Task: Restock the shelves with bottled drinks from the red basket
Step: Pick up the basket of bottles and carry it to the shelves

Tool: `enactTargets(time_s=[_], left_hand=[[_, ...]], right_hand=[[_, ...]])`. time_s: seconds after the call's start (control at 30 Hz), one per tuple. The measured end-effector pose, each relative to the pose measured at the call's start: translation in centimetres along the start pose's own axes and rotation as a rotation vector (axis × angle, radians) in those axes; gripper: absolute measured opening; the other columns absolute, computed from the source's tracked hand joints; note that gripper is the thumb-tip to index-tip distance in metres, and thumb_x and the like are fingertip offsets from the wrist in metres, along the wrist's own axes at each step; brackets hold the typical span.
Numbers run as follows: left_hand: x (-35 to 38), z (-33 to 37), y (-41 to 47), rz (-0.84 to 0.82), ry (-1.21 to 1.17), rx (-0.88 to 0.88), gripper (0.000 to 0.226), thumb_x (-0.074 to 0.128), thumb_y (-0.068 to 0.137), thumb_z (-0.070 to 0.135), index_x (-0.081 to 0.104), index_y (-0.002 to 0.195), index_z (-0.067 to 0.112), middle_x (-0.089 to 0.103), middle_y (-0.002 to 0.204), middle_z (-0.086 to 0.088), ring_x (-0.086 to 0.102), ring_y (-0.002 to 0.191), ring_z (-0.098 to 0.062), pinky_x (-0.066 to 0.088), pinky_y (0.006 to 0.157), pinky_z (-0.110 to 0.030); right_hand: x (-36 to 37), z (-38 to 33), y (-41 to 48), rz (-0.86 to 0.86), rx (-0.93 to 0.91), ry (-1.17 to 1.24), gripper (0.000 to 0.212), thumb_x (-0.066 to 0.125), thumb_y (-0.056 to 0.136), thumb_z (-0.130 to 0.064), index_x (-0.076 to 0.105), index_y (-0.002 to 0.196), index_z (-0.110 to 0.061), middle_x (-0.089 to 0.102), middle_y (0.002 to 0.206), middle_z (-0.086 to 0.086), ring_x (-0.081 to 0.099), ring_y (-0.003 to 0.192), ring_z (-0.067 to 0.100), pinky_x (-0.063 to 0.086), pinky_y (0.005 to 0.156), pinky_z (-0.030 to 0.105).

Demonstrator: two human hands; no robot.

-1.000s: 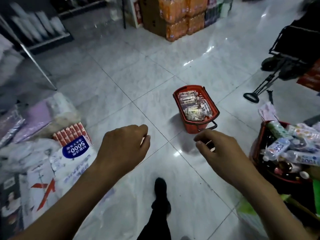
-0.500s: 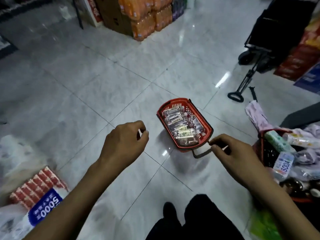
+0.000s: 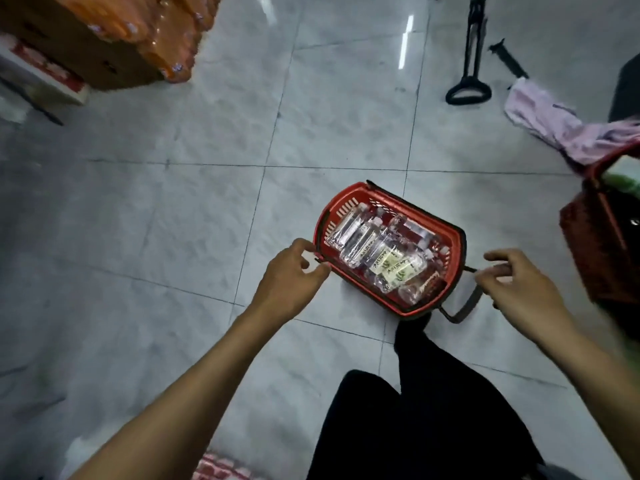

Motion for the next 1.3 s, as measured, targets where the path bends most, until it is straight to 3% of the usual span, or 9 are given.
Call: enactTargets(time_s=[0.2, 0.37, 0.53, 0.63, 0.73, 0.83, 0.93, 1.07, 1.3], left_hand=[[-0.1, -1.1, 14.4, -0.155, 0.08, -0.091, 0.049, 0.057, 0.092, 0.048, 0.047, 0.133, 0.023, 0.059, 0.118, -0.006, 0.056, 0.099, -0.021, 0.043, 0.083, -0.032], [4.2, -5.0, 27.8, -0.264, 0.093, -0.153, 0.048, 0.06, 0.089, 0.052, 0.05, 0.127, 0.024, 0.061, 0.116, -0.008, 0.061, 0.103, -0.028, 0.05, 0.094, -0.044], [10.9, -10.2, 40.4, -0.418, 0.168, -0.192, 0.051, 0.066, 0.082, 0.048, 0.056, 0.123, 0.018, 0.062, 0.117, -0.016, 0.06, 0.104, -0.033, 0.048, 0.092, -0.046], [14.6, -12.4, 46.6, -0.395, 0.202, -0.185, 0.059, 0.068, 0.084, 0.043, 0.048, 0.134, 0.018, 0.056, 0.13, -0.02, 0.056, 0.114, -0.035, 0.045, 0.089, -0.039], [17.6, -14.3, 51.2, -0.338, 0.23, -0.16, 0.073, 0.067, 0.084, 0.045, 0.035, 0.146, 0.023, 0.051, 0.138, -0.018, 0.051, 0.122, -0.036, 0.044, 0.101, -0.044], [20.0, -16.0, 53.8, -0.361, 0.201, -0.159, 0.07, 0.068, 0.088, 0.038, 0.034, 0.146, 0.021, 0.056, 0.131, -0.009, 0.056, 0.114, -0.029, 0.047, 0.094, -0.039], [23.1, -17.5, 55.2, -0.439, 0.108, -0.175, 0.047, 0.069, 0.089, 0.026, 0.051, 0.132, 0.021, 0.067, 0.115, -0.001, 0.066, 0.096, -0.021, 0.055, 0.073, -0.038], [23.6, -18.4, 56.4, -0.311, 0.185, -0.16, 0.048, 0.068, 0.09, 0.033, 0.054, 0.133, 0.017, 0.065, 0.122, -0.01, 0.064, 0.106, -0.038, 0.056, 0.083, -0.055], [20.2, -15.0, 52.0, -0.395, 0.214, -0.101, 0.043, 0.067, 0.092, 0.027, 0.055, 0.131, 0.014, 0.065, 0.115, -0.01, 0.064, 0.098, -0.035, 0.055, 0.069, -0.042]], right_hand=[[4.6, 2.2, 9.2, -0.036, 0.236, 0.018, 0.043, 0.058, 0.093, -0.031, 0.046, 0.133, -0.017, 0.058, 0.126, 0.01, 0.056, 0.099, 0.025, 0.038, 0.079, 0.033], [9.2, 7.4, 16.6, 0.023, 0.409, 0.056, 0.057, 0.057, 0.094, -0.036, 0.036, 0.142, -0.013, 0.055, 0.13, 0.017, 0.05, 0.095, 0.025, 0.035, 0.07, 0.029], [14.4, 15.3, 22.3, 0.184, 0.682, 0.196, 0.057, 0.049, 0.098, -0.038, 0.031, 0.147, -0.018, 0.055, 0.133, 0.02, 0.055, 0.106, 0.032, 0.035, 0.081, 0.029], [18.5, 19.7, 24.8, 0.245, 0.8, 0.31, 0.065, 0.052, 0.096, -0.043, 0.029, 0.149, -0.014, 0.049, 0.141, 0.017, 0.051, 0.123, 0.032, 0.037, 0.087, 0.028], [21.7, 22.5, 26.4, 0.383, 0.809, 0.229, 0.055, 0.053, 0.096, -0.036, 0.039, 0.139, -0.005, 0.054, 0.133, 0.017, 0.056, 0.116, 0.034, 0.044, 0.087, 0.032], [22.7, 24.1, 27.6, 0.55, 0.713, 0.133, 0.046, 0.055, 0.094, -0.025, 0.043, 0.13, 0.001, 0.058, 0.122, 0.019, 0.059, 0.109, 0.035, 0.045, 0.083, 0.035], [24.1, 26.6, 28.8, 0.454, 0.693, 0.253, 0.058, 0.066, 0.09, -0.037, 0.042, 0.136, -0.009, 0.057, 0.119, 0.002, 0.057, 0.105, 0.022, 0.044, 0.083, 0.031], [24.6, 28.4, 29.5, 0.494, 0.651, 0.415, 0.054, 0.074, 0.083, -0.031, 0.056, 0.131, -0.016, 0.064, 0.121, 0.0, 0.062, 0.102, 0.016, 0.052, 0.09, 0.033], [23.3, 26.7, 23.8, 0.51, 0.707, 0.5, 0.05, 0.077, 0.079, -0.021, 0.062, 0.126, -0.013, 0.068, 0.118, 0.009, 0.067, 0.098, 0.023, 0.054, 0.092, 0.038]])
Point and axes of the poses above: each hand's wrist, its own y-axis towards the middle knuckle, its own x-axis out of the palm, z = x × y, the point moved 4 cm from there along y, towards the middle knuckle
